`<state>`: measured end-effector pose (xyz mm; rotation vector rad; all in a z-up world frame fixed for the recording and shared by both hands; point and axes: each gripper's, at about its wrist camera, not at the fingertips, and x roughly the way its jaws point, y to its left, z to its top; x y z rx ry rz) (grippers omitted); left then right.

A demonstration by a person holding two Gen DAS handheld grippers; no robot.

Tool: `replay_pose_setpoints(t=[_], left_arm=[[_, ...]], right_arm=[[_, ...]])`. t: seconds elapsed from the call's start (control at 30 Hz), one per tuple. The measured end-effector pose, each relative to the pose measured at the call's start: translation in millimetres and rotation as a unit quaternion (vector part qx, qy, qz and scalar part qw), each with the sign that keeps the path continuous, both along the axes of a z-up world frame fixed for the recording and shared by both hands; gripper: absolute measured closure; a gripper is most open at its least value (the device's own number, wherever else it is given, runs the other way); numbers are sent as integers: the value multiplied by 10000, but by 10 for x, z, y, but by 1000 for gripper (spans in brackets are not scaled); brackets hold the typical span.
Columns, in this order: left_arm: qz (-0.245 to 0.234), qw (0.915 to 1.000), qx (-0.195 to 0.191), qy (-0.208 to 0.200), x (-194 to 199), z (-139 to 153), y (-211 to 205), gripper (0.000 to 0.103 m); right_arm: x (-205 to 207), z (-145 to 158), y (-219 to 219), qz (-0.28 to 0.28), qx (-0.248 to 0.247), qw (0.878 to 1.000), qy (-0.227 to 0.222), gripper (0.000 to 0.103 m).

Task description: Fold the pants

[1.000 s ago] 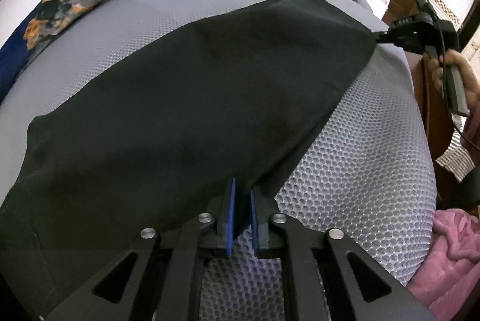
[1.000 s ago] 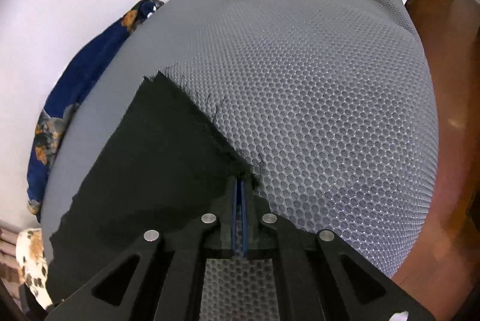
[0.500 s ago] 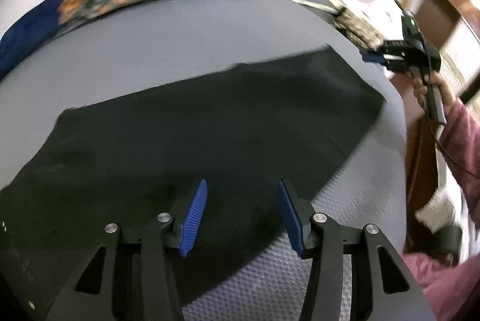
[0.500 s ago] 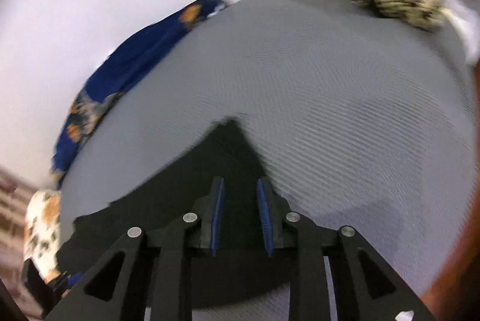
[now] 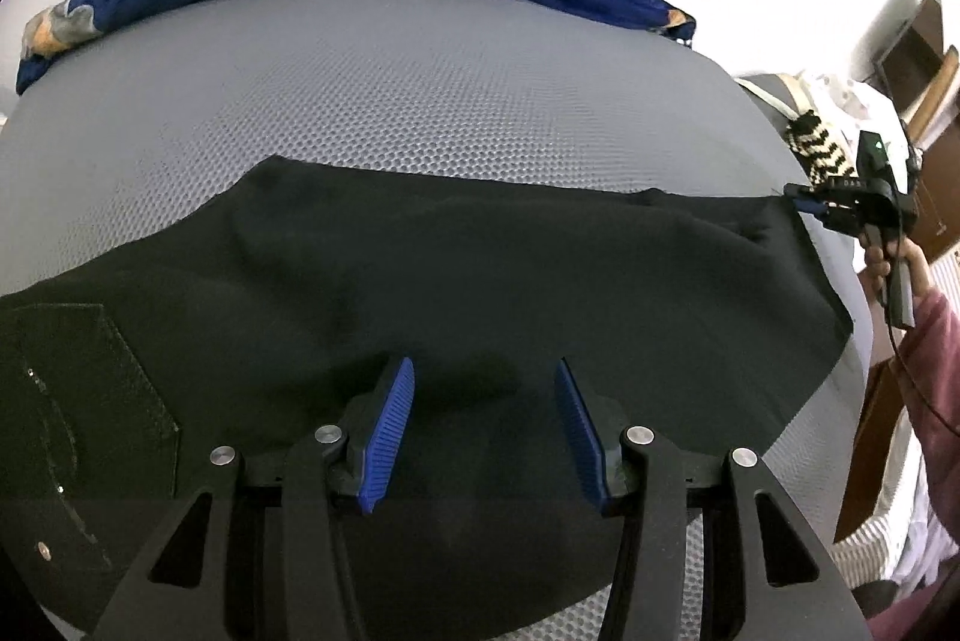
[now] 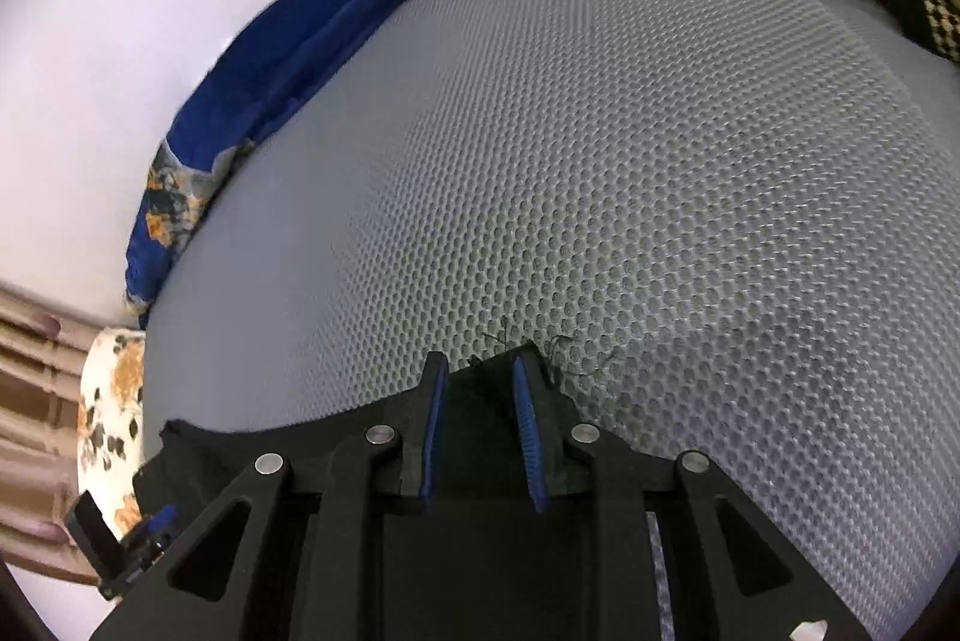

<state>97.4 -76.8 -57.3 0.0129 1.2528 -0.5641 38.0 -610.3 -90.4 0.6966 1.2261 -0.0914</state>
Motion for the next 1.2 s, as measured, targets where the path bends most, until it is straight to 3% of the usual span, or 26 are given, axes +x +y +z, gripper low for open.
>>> replay_pose_setpoints(t=[0.1,0.17,0.2,0.37,0.43,0.53,0.63,0.77,0.9,1.07,1.2], left_arm=[[-16,10000,92,4,18,-28,-32,53],[-3,9999,136,5,12,-38,-48,53],[17,9999,146,9,11,-41,-53,53],[102,9999,93,-90,18,-17,-65,53],[109,9998,29,-176,18,1,-64,53],[76,9998,20,-165,20,-23,-78,53],[-8,9994,253,-216,-6,-97,-88,53],[-20,9989,409,-209,7,-243,-38,53],[20,9993,315,-179,35,-200,-19,53],[-102,9995,141,-259,-58,-70,43,53],[-512,9983,242,-153,-223,-96,40,53]], right_arm=[[30,-30,29,104,66,9999,-54,81],[46,-19,72,190,126,9997,-100,98],[38,8,109,241,64,9996,-149,98],[-89,359,263,-117,-969,9938,-527,100],[-131,418,259,-294,-1099,9916,-621,101],[-122,289,276,-409,-1262,9901,-449,101],[-81,76,262,-497,-1302,9900,-213,101],[-52,16,235,-559,-1415,9883,-118,100],[-133,175,201,-617,-1258,9901,-94,83],[-521,646,346,-539,-1388,9881,-391,82],[-927,765,567,-373,-1551,9869,-226,82]])
